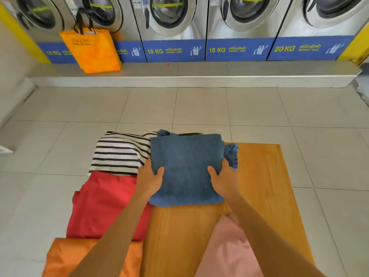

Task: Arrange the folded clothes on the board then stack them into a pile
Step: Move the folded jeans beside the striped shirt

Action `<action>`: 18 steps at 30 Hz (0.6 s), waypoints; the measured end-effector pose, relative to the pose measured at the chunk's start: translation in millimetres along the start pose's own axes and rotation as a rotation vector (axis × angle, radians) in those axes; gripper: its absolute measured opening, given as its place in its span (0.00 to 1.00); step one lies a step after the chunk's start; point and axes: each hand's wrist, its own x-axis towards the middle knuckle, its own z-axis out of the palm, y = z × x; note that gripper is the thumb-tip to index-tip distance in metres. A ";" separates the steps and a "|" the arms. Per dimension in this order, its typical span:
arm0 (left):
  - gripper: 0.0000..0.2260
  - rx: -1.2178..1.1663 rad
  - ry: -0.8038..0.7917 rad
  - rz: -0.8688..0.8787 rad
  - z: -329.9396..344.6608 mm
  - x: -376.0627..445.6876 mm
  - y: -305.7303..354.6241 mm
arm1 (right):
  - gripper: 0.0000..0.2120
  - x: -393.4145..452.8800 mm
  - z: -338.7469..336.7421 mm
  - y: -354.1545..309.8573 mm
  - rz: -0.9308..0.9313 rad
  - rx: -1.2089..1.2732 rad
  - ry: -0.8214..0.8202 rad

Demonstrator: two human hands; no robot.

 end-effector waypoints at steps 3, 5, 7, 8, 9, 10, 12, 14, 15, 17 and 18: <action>0.29 -0.009 0.007 -0.047 6.4 0.2 -4.4 | 0.23 -1.5 -8.9 1.3 -0.011 -0.024 -0.005; 0.29 -0.035 0.036 -0.080 9.6 -11.9 2.2 | 0.19 -9.4 -17.4 4.1 -0.017 -0.033 -0.016; 0.29 -0.012 0.104 -0.082 13.5 -30.8 7.7 | 0.18 -26.0 -26.8 11.3 0.001 -0.019 -0.018; 0.29 0.012 0.148 -0.078 14.8 -43.0 9.9 | 0.17 -36.8 -31.5 15.2 0.012 -0.005 -0.013; 0.30 0.033 0.185 -0.064 18.2 -59.1 12.5 | 0.18 -49.7 -37.0 20.9 0.032 -0.002 0.006; 0.30 0.040 0.216 -0.044 22.9 -77.2 14.3 | 0.18 -63.0 -42.5 29.2 0.058 -0.008 0.038; 0.29 0.012 0.226 0.010 35.8 -117.5 17.9 | 0.17 -92.7 -52.1 51.9 0.094 -0.039 0.110; 0.27 -0.009 0.115 0.026 51.7 -156.6 16.3 | 0.14 -128.3 -61.4 77.2 0.096 -0.087 0.155; 0.27 -0.005 0.015 -0.003 59.4 -173.1 14.3 | 0.14 -147.0 -66.2 89.8 0.101 -0.122 0.178; 0.30 0.026 -0.209 -0.067 74.4 -195.5 6.4 | 0.12 -182.3 -77.5 112.7 0.119 -0.211 0.249; 0.32 0.040 -0.311 -0.088 81.6 -203.3 3.3 | 0.13 -198.6 -84.7 121.2 0.162 -0.242 0.285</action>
